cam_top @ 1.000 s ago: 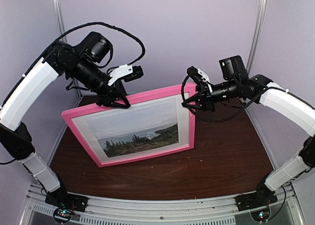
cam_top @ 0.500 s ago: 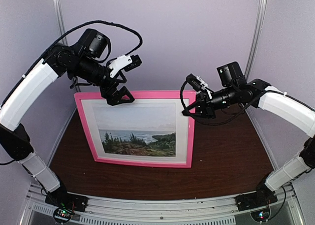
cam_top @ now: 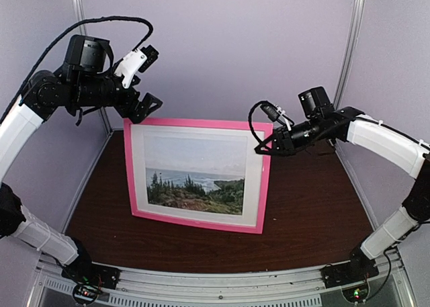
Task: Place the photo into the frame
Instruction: Turn over the photo frame.
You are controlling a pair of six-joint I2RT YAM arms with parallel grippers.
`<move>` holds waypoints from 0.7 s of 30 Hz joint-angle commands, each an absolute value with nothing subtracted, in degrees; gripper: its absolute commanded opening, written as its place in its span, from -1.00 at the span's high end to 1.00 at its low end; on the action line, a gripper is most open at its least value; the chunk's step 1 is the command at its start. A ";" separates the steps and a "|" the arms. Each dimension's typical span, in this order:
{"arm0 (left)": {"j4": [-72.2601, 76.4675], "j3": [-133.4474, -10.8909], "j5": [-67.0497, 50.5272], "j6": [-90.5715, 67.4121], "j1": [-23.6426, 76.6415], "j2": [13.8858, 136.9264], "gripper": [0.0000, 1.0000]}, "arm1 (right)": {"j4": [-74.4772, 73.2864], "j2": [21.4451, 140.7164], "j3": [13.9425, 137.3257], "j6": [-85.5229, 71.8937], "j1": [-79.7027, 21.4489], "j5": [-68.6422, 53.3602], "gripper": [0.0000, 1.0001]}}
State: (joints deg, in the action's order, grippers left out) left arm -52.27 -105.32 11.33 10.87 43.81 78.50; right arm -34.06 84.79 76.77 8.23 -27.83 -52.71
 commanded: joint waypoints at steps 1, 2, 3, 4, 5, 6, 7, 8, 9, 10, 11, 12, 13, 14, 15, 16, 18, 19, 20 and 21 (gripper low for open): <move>-45.67 -99.77 17.00 6.60 43.42 75.94 -0.95 | -38.31 89.02 80.04 6.23 -23.62 -47.53 1.00; -45.60 -98.89 17.31 5.74 43.37 75.60 -0.95 | -38.88 90.28 80.69 5.44 -22.84 -48.55 1.00; -45.61 -98.00 17.58 4.66 43.41 75.37 -0.95 | -39.34 91.46 81.32 4.68 -21.93 -49.87 1.00; -45.76 -97.20 17.65 3.68 43.42 75.13 -0.95 | -39.59 92.73 81.83 3.85 -21.10 -51.45 1.00; -45.94 -96.40 17.40 2.56 43.42 74.95 -0.95 | -39.80 93.84 82.20 3.01 -20.27 -52.68 1.00; -46.04 -95.58 16.79 1.59 43.40 74.77 -0.95 | -40.01 95.05 82.60 2.50 -19.61 -53.66 1.00; -46.06 -94.70 15.84 0.73 43.40 74.59 -0.95 | -40.45 96.21 83.07 2.27 -19.16 -54.37 1.00; -46.01 -93.81 15.03 0.26 43.42 74.42 -0.95 | -40.84 97.32 83.52 1.74 -18.64 -55.19 1.00; -45.98 -93.04 14.30 -0.69 43.42 74.39 -0.95 | -41.17 98.58 83.95 1.46 -18.15 -55.88 1.00; -45.97 -91.93 13.57 -1.72 43.42 74.28 -0.95 | -41.67 99.74 84.57 1.29 -17.55 -56.71 1.00; -45.95 -91.20 13.13 -2.19 43.42 74.27 -0.95 | -42.18 101.38 85.33 1.19 -17.10 -57.21 1.00; -45.84 -90.56 13.02 -2.48 43.42 74.27 -0.95 | -42.76 102.65 85.98 1.15 -16.73 -57.48 1.00; -45.73 -89.86 13.01 -2.90 43.42 74.38 -0.95 | -43.34 103.83 86.57 1.22 -16.24 -57.89 0.99; -45.60 -89.14 12.91 -3.16 43.42 74.36 -0.95 | -43.78 105.17 87.09 1.25 -15.73 -58.31 0.96; -45.42 -88.60 12.76 -3.38 43.42 74.32 -0.95 | -44.00 106.43 87.57 1.17 -15.13 -58.77 0.93; -45.22 -88.00 12.57 -3.61 43.37 74.27 -0.95 | -44.11 107.54 87.96 0.91 -14.60 -58.99 0.90; -44.74 -86.83 11.89 -3.92 43.46 74.06 -0.95 | -43.45 109.77 88.48 0.18 -13.54 -59.96 0.82; -44.43 -86.26 11.57 -4.07 43.42 73.97 -0.95 | -42.55 110.84 88.50 0.02 -12.97 -60.60 0.78; -44.21 -85.74 11.21 -4.17 43.43 73.88 -0.95 | -41.82 111.85 88.63 -1.80 -12.46 -60.82 0.74; -44.04 -85.36 10.82 -4.17 43.42 73.91 -0.95 | -41.43 112.81 88.95 -2.59 -12.05 -60.95 0.72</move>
